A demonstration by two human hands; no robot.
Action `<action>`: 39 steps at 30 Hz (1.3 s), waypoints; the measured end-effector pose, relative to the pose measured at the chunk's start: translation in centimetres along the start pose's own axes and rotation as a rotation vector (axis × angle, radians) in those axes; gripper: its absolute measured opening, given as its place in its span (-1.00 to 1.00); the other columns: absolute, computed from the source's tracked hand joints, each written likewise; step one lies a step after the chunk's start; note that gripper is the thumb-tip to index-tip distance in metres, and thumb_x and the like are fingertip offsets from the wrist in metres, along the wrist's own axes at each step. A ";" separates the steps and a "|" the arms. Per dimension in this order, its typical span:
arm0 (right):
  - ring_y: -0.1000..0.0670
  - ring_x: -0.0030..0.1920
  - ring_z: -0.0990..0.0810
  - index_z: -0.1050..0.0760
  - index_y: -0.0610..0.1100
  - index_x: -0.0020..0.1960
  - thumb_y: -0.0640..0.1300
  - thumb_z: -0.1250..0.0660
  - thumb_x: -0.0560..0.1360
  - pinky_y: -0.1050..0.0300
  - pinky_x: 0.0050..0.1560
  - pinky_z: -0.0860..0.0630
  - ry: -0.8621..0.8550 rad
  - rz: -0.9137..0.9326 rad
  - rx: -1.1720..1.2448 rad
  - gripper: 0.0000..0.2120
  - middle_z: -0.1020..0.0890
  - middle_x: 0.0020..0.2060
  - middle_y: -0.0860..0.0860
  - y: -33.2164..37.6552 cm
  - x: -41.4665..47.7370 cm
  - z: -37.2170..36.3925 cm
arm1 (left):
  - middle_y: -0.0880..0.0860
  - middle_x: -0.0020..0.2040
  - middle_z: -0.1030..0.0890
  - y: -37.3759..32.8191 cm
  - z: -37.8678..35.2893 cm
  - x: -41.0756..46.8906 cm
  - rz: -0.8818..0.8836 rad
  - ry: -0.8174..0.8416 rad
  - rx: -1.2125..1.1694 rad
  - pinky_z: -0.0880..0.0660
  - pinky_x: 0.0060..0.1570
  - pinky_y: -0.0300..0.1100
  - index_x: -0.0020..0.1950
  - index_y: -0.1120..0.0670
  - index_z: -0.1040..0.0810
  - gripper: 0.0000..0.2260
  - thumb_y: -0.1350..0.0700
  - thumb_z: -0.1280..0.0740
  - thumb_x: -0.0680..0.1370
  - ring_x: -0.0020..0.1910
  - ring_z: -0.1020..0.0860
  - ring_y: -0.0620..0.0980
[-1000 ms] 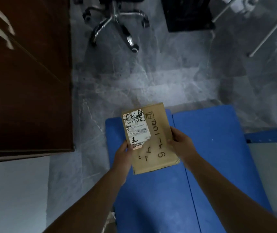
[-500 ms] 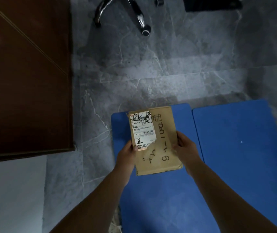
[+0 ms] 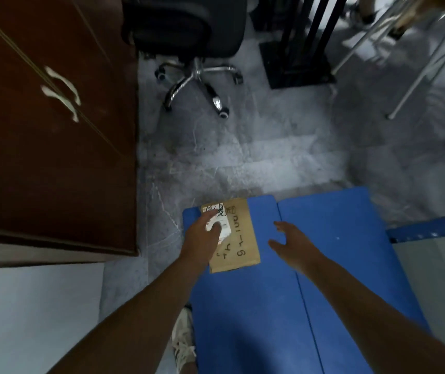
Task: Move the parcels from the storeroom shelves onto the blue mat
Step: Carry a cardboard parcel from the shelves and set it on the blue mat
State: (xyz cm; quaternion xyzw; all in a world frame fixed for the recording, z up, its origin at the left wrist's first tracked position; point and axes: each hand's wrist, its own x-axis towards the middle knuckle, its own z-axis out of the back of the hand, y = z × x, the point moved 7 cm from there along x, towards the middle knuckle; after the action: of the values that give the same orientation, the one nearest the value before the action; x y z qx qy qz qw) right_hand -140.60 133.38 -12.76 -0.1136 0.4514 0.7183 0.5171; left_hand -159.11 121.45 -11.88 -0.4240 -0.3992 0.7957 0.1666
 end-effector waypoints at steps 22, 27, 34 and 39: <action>-0.12 0.34 -0.38 -0.31 -0.09 0.44 -0.02 -0.39 0.48 0.11 0.23 -0.35 -0.527 0.275 -0.287 -0.43 -0.35 0.37 -0.12 5.2 -55.5 37.4 | 0.04 0.54 -0.26 -39.2 -11.4 -50.2 -0.882 0.369 0.664 -0.23 0.45 -0.09 0.53 0.00 -0.27 -0.45 0.03 -0.35 0.56 0.49 -0.25 0.01; -0.11 0.32 -0.40 -0.29 -0.05 0.45 0.04 -0.37 0.47 0.10 0.27 -0.37 -0.682 0.127 -0.199 -0.40 -0.37 0.35 -0.09 1.1 -64.2 36.5 | -0.01 0.54 -0.23 -41.5 -14.3 -57.2 -1.098 0.469 0.772 -0.21 0.37 -0.19 0.53 -0.01 -0.26 -0.45 0.01 -0.33 0.57 0.49 -0.25 0.00; -0.09 0.31 -0.42 -0.27 -0.07 0.44 0.04 -0.38 0.49 0.13 0.19 -0.35 -0.806 -0.210 -0.083 -0.41 -0.39 0.36 -0.08 -8.8 -75.9 30.1 | -0.01 0.58 -0.11 -36.4 -20.1 -67.2 -1.338 0.756 1.022 -0.05 0.43 -0.20 0.57 -0.01 -0.14 -0.39 -0.03 -0.31 0.58 0.55 -0.08 -0.05; -0.12 0.37 -0.37 -0.27 -0.06 0.45 0.04 -0.40 0.46 0.01 0.29 -0.37 -0.893 -0.405 0.010 -0.37 -0.36 0.40 -0.11 -15.2 -86.3 25.9 | 0.01 0.58 -0.13 -33.1 -24.0 -77.2 -1.477 0.905 1.017 -0.07 0.45 -0.18 0.57 -0.02 -0.16 -0.38 -0.06 -0.31 0.57 0.55 -0.10 -0.04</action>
State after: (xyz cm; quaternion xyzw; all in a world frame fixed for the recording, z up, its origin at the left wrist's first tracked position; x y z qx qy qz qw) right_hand -81.94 98.85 48.20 0.1226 0.1580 0.5798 0.7899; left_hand -96.98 107.37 47.91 -0.2113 -0.0739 0.3330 0.9160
